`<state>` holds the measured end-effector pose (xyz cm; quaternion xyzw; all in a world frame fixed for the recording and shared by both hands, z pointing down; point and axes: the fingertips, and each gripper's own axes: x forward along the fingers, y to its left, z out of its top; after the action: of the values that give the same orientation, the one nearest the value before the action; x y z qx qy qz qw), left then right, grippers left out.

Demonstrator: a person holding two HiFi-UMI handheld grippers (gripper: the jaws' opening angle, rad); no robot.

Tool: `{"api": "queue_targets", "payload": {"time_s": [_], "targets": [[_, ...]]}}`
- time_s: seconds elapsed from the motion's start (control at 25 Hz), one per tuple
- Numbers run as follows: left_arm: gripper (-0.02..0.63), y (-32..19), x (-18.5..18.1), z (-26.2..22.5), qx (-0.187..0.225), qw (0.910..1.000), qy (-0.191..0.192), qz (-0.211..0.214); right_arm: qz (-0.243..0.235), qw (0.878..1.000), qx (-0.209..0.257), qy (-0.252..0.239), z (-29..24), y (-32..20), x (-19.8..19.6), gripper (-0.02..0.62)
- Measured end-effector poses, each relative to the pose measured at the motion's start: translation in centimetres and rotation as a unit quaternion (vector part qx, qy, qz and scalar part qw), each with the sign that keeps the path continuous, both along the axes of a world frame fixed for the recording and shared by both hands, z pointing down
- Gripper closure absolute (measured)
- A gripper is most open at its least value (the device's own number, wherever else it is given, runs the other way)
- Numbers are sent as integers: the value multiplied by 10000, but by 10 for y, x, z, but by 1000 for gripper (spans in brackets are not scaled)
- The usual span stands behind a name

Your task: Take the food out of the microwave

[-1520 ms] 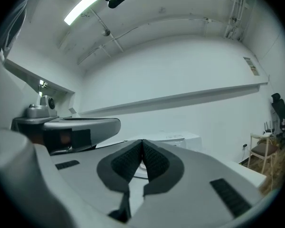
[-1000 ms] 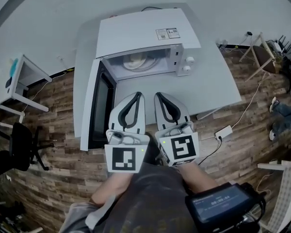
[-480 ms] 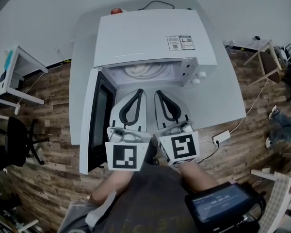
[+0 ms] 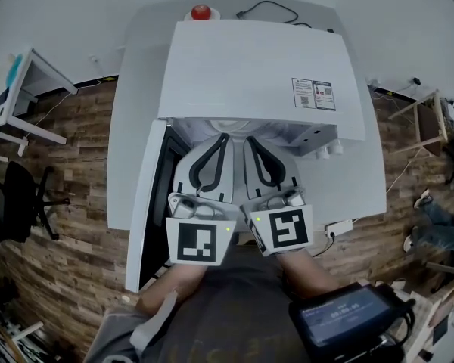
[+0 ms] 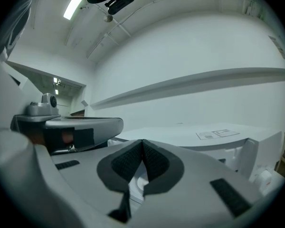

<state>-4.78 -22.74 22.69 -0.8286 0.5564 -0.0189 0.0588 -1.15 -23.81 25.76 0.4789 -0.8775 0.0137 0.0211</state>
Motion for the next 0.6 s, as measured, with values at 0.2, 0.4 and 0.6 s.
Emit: {"api": "queue_targets", "payload": {"time_s": [0.2,0.4,0.6], "targets": [[598,-11,-8,5,-99,9997,91,-214,-221,9997,-14,43,1,-12,-9,592],[598,-12,-15,2,-50,9983,67,-575,-489,9988,39,67,-1,-18,-12,592],[598,-7,-9,4,-96,9961,94,-872,-849,9963,54,96,-4,-17,-12,592]]}}
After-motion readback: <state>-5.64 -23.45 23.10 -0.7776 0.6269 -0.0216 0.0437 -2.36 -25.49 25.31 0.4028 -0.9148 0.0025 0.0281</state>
